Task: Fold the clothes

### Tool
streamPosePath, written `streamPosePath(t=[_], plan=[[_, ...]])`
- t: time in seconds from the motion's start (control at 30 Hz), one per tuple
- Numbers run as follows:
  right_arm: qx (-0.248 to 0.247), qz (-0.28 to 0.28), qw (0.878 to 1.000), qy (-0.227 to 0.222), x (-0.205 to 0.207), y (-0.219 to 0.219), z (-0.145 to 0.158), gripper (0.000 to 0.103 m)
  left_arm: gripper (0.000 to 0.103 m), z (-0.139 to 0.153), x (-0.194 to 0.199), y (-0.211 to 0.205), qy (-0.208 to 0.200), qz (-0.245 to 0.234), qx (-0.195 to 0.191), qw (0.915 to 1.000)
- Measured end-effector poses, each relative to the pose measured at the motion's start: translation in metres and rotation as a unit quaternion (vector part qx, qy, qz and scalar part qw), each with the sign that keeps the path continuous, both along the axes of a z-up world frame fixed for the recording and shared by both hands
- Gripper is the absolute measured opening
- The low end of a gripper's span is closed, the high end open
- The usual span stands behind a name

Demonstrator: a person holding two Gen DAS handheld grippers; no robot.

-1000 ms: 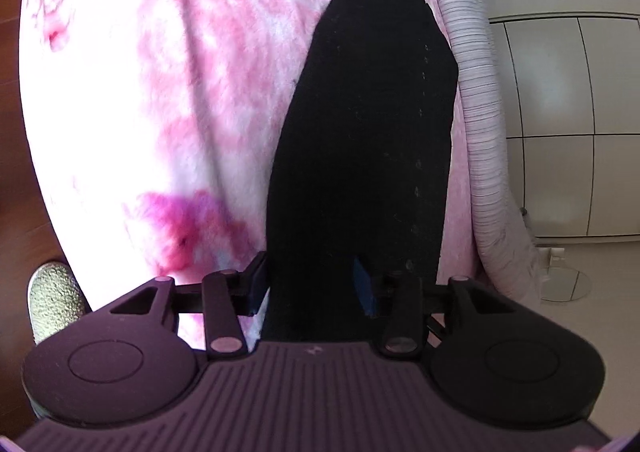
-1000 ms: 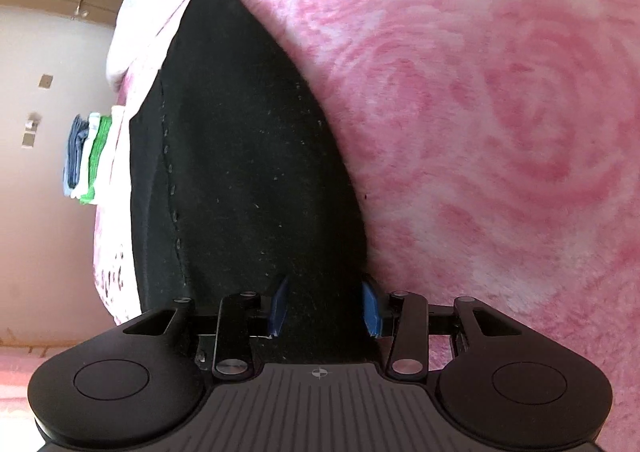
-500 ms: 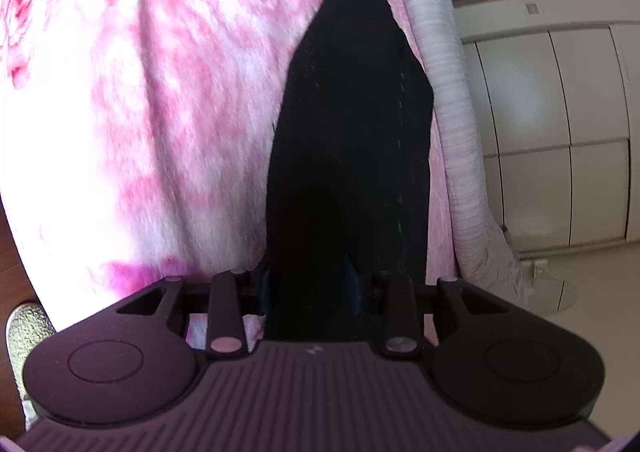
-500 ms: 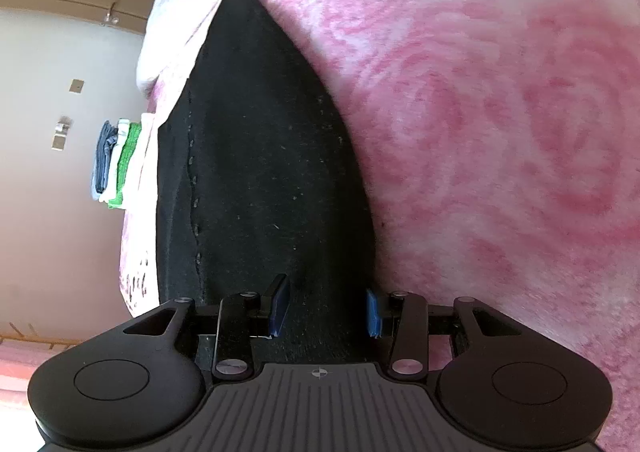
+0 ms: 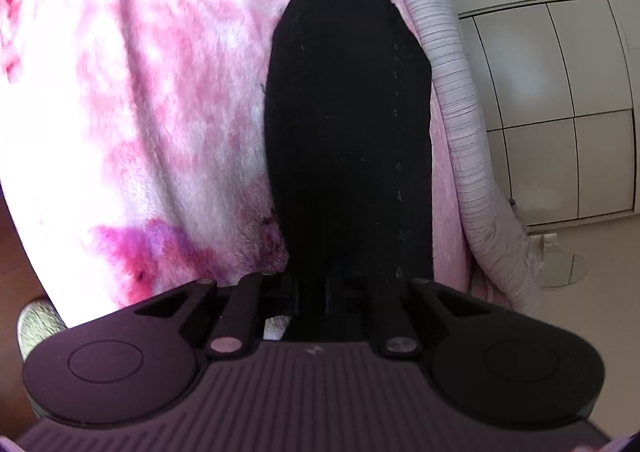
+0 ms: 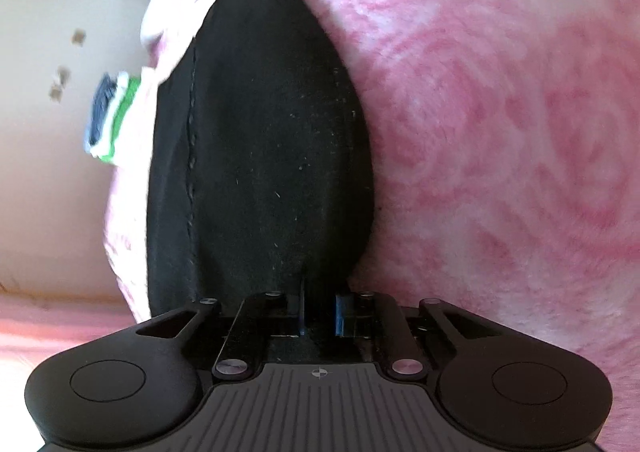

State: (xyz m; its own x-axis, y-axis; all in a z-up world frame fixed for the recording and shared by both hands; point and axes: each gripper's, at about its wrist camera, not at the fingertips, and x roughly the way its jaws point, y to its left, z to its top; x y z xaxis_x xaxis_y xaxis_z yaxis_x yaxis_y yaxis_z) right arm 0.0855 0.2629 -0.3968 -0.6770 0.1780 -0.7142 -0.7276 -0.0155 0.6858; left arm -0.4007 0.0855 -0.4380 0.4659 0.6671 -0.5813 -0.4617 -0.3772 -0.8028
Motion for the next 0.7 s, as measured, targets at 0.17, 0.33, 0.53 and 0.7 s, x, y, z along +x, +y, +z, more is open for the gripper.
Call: streamPosePath(t=[0.17, 0.33, 0.53, 0.7], plan=[[0.008, -0.004, 1.000, 0.000, 0.010, -0.014, 0.020, 0.009, 0.007, 0.017, 0.003, -0.017, -0.013, 0.018, 0.027, 0.9994], [0.003, 0.014, 1.000, -0.019, 0.013, -0.025, 0.040, 0.009, 0.006, 0.022, 0.016, -0.046, -0.036, 0.013, 0.020, 0.9991], [-0.070, 0.041, 0.996, -0.039, 0.034, -0.068, 0.044, 0.009, 0.007, 0.022, 0.033, -0.102, -0.066, 0.026, -0.054, 0.9960], [-0.120, 0.034, 0.991, -0.038, 0.040, -0.076, 0.046, 0.009, 0.007, 0.048, 0.023, -0.084, -0.072, 0.027, -0.043, 0.9961]])
